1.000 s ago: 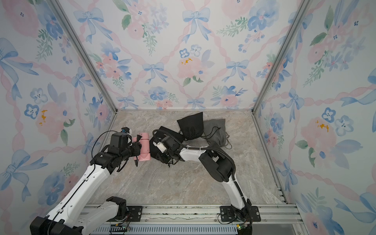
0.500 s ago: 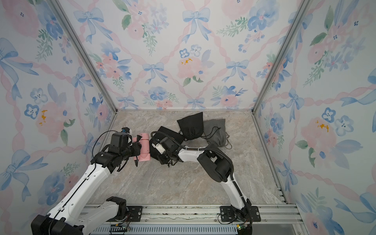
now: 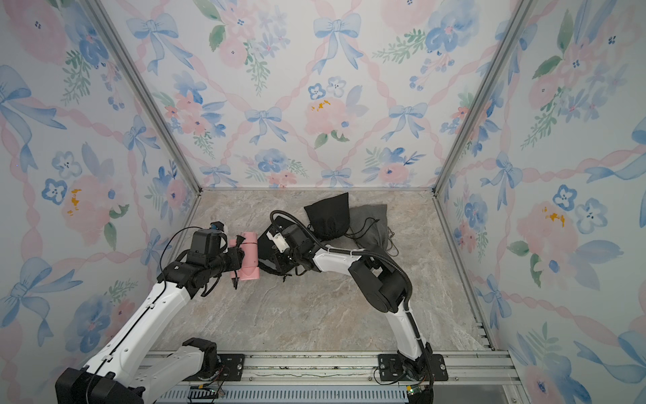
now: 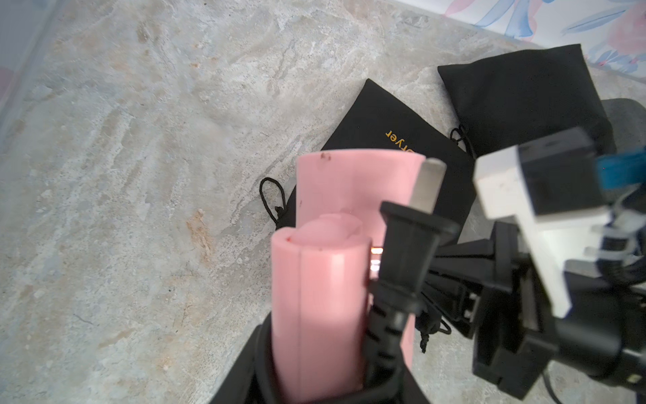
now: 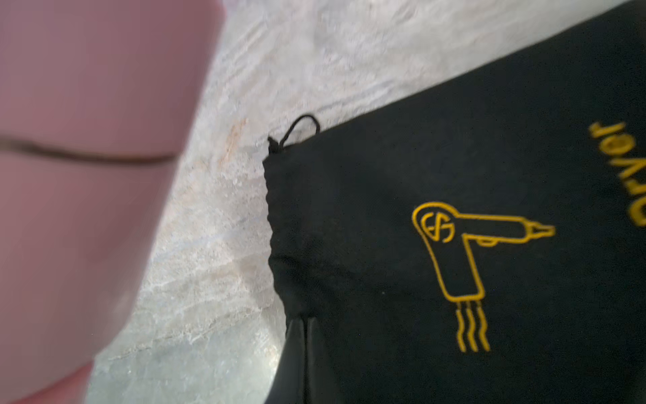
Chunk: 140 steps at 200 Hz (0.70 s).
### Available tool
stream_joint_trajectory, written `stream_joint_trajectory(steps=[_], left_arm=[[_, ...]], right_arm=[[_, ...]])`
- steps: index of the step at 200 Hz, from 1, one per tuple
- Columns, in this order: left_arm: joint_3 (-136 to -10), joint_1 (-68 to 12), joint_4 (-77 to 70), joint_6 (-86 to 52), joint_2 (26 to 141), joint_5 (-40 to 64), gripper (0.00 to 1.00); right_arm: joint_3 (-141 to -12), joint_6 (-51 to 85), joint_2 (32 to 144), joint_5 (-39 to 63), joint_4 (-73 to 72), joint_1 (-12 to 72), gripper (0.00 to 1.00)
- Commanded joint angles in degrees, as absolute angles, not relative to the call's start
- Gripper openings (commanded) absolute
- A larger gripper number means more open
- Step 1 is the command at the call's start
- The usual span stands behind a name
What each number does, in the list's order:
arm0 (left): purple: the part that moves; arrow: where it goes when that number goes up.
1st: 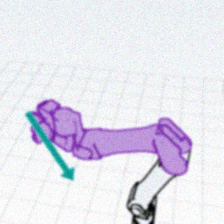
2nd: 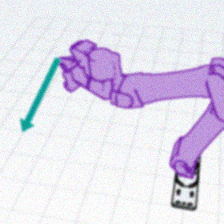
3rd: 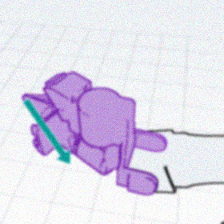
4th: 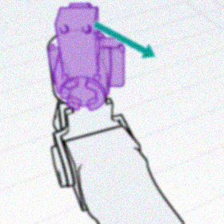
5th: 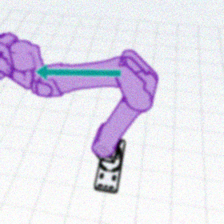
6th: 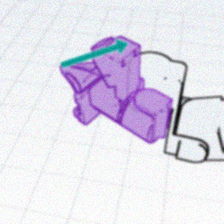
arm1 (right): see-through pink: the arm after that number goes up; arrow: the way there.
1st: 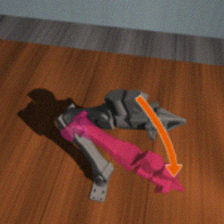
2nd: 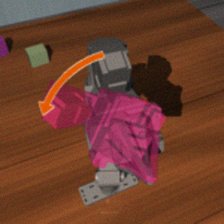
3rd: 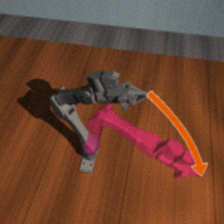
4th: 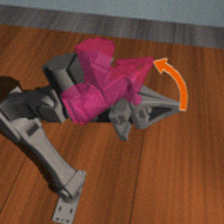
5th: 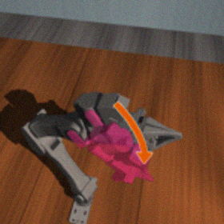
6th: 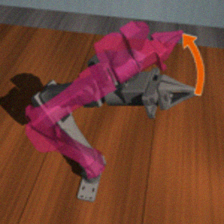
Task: Pack away hair dryers
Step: Open the drawstring bag at the center of the board.
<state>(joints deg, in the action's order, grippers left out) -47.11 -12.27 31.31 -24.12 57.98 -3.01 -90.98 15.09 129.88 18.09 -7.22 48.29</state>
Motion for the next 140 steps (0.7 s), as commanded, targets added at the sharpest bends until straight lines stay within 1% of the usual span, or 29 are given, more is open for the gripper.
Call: stream_joint_trajectory(steps=[1, 41, 119, 123, 140], left_arm=[[-46.0, -11.8, 28.4, -25.9, 58.1, -0.1, 0.14], [-42.2, -12.2, 26.2, -29.0, 56.5, 3.4, 0.13], [-39.6, -20.0, 25.5, -36.4, 53.8, -0.4, 0.14], [-37.8, -20.5, 25.4, -36.7, 53.8, -0.7, 0.14], [-37.1, -22.3, 25.3, -37.9, 53.3, -1.5, 0.14]], right_arm=[[-90.7, 17.5, 127.7, 19.5, -9.8, 47.4, 0.0], [-92.4, 19.2, 127.9, 20.6, -9.9, 45.9, 0.0], [-91.2, 21.8, 125.3, 22.0, -12.8, 43.6, 0.0], [-90.9, 21.8, 125.1, 22.0, -12.9, 43.6, 0.0], [-90.3, 22.1, 124.2, 22.3, -13.3, 43.0, 0.0]])
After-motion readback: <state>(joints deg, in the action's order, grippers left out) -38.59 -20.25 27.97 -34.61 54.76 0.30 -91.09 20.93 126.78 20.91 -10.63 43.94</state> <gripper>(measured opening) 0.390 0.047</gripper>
